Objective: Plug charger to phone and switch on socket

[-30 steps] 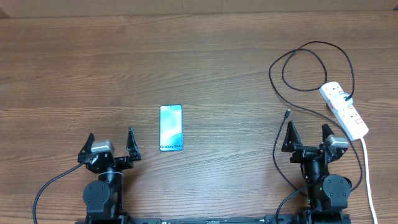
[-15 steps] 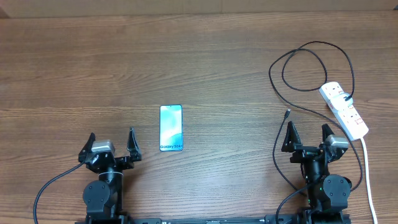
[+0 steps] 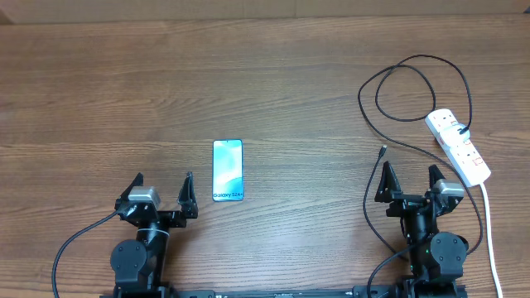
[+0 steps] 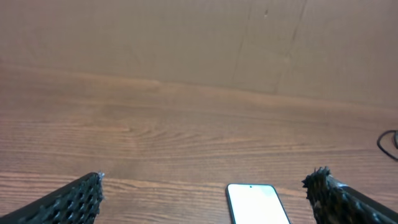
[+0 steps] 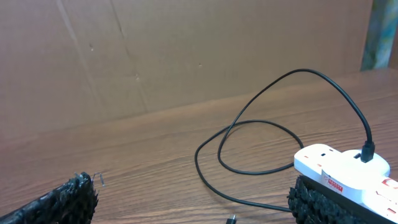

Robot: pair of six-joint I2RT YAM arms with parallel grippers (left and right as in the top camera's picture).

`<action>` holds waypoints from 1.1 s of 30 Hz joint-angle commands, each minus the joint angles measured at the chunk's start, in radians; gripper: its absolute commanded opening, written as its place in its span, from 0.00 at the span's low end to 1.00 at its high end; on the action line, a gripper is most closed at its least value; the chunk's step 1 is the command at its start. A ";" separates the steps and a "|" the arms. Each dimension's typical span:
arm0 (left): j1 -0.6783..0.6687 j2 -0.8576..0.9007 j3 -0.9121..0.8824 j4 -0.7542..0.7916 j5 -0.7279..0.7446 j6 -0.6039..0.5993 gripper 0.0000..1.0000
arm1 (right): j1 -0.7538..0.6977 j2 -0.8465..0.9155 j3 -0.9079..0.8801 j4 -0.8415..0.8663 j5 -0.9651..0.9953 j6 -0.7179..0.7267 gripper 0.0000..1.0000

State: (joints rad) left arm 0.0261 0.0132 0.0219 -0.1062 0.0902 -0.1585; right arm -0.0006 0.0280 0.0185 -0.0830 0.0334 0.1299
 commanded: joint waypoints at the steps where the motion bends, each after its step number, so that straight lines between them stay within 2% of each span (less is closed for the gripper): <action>1: -0.007 -0.008 0.044 -0.089 0.041 -0.022 1.00 | -0.006 0.002 -0.010 0.003 0.010 -0.003 1.00; 5: -0.007 -0.008 0.092 -0.167 0.037 -0.021 1.00 | -0.006 0.002 -0.010 0.003 0.010 -0.003 1.00; 10: -0.007 0.002 0.153 -0.177 0.034 -0.021 1.00 | -0.006 0.002 -0.010 0.003 0.010 -0.003 1.00; 15: -0.007 0.097 0.258 -0.200 0.034 -0.021 1.00 | -0.006 0.002 -0.010 0.003 0.010 -0.003 1.00; 24: -0.009 0.504 0.585 -0.265 0.069 -0.021 1.00 | -0.006 0.002 -0.010 0.003 0.010 -0.003 1.00; 27: -0.027 0.668 0.752 -0.381 0.068 -0.021 1.00 | -0.006 0.001 -0.010 0.003 0.010 -0.003 1.00; 33: -0.149 1.055 1.163 -0.693 0.051 -0.022 1.00 | -0.006 0.002 -0.010 0.003 0.010 -0.003 1.00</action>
State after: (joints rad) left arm -0.0650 0.9264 1.0145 -0.6987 0.1417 -0.1661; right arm -0.0002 0.0292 0.0185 -0.0837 0.0334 0.1299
